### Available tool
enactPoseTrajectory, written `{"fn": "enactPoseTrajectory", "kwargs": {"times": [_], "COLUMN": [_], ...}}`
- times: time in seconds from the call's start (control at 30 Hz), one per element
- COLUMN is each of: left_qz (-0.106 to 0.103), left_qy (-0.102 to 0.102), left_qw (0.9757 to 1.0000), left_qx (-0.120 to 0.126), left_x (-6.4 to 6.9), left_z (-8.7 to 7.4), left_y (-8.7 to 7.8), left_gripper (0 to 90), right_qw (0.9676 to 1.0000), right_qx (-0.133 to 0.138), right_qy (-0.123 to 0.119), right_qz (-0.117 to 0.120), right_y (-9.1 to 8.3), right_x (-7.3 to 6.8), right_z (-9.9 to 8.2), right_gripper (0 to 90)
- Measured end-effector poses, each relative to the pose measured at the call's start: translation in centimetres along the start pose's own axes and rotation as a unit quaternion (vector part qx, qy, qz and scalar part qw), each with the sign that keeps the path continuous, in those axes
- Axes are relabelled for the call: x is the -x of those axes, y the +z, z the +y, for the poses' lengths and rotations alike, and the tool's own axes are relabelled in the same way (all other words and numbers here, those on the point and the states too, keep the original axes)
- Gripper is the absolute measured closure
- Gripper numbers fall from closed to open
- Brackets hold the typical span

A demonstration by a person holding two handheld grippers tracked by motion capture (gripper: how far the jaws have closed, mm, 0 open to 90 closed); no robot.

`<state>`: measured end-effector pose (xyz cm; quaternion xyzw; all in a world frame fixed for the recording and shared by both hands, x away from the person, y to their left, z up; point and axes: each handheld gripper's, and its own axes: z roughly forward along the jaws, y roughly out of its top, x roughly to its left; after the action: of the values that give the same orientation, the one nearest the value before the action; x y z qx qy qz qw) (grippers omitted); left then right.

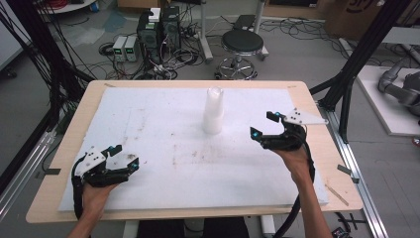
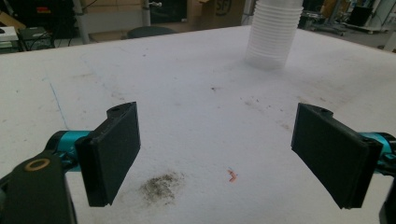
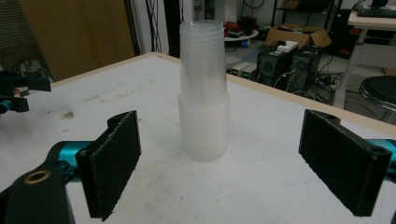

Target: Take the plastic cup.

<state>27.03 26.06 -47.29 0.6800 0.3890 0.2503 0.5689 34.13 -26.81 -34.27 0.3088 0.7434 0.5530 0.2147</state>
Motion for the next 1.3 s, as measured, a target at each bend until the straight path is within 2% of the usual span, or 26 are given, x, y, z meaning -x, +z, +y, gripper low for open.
{"fn": "enactPoseTrajectory", "kwargs": {"times": [0.2, 0.4, 0.5, 0.67, 0.8, 0.83, 1.03, 1.2, 1.23, 1.3], "left_qz": [-0.002, -0.002, -0.001, -0.002, -0.003, -0.004, -0.003, -0.006, -0.006, -0.008], "left_qy": [-0.002, -0.004, -0.002, -0.002, -0.004, -0.004, -0.003, -0.006, -0.006, -0.008], "left_qw": [1.0, 1.0, 1.0, 1.0, 1.0, 0.9999, 0.9999, 0.9999, 0.9999, 0.9999], "left_qx": [0.001, -0.002, -0.007, -0.006, -0.008, -0.009, -0.011, -0.014, -0.014, -0.012], "left_x": [0.0, 0.0, 0.0, 0.0, -0.1, -0.1, -0.1, -0.2, -0.2, -0.2], "left_z": [0.0, 0.0, 0.0, 0.0, 0.1, 0.1, 0.1, 0.1, 0.1, 0.1], "left_y": [0.0, 0.1, 0.1, 0.1, 0.1, 0.2, 0.2, 0.3, 0.3, 0.3], "left_gripper": [15.4, 15.4, 15.2, 15.2, 15.2, 15.2, 15.2, 15.2, 15.2, 15.2], "right_qw": [0.9994, 0.9977, 0.9969, 0.9937, 0.9913, 0.9902, 0.9854, 0.9771, 0.9771, 0.9729], "right_qx": [-0.022, -0.047, -0.058, -0.083, -0.102, -0.108, -0.137, -0.172, -0.172, -0.19], "right_qy": [-0.025, -0.049, -0.051, -0.073, -0.076, -0.078, -0.078, -0.091, -0.091, -0.094], "right_qz": [0.001, 0.006, 0.015, 0.019, 0.031, 0.041, 0.065, 0.087, 0.087, 0.093], "right_y": [1.2, 2.6, 3.6, 5.9, 7.3, 8.0, 10.5, 12.9, 12.9, 14.2], "right_x": [0.6, 1.1, 1.5, 1.9, 2.1, 2.3, 2.6, 2.1, 2.1, 1.7], "right_z": [3.9, 6.9, 8.1, 10.0, 10.9, 11.4, 12.4, 12.8, 12.8, 12.6], "right_gripper": [12.9, 12.9, 12.9, 12.9, 12.9, 12.9, 12.9, 12.9, 12.9, 12.9]}}
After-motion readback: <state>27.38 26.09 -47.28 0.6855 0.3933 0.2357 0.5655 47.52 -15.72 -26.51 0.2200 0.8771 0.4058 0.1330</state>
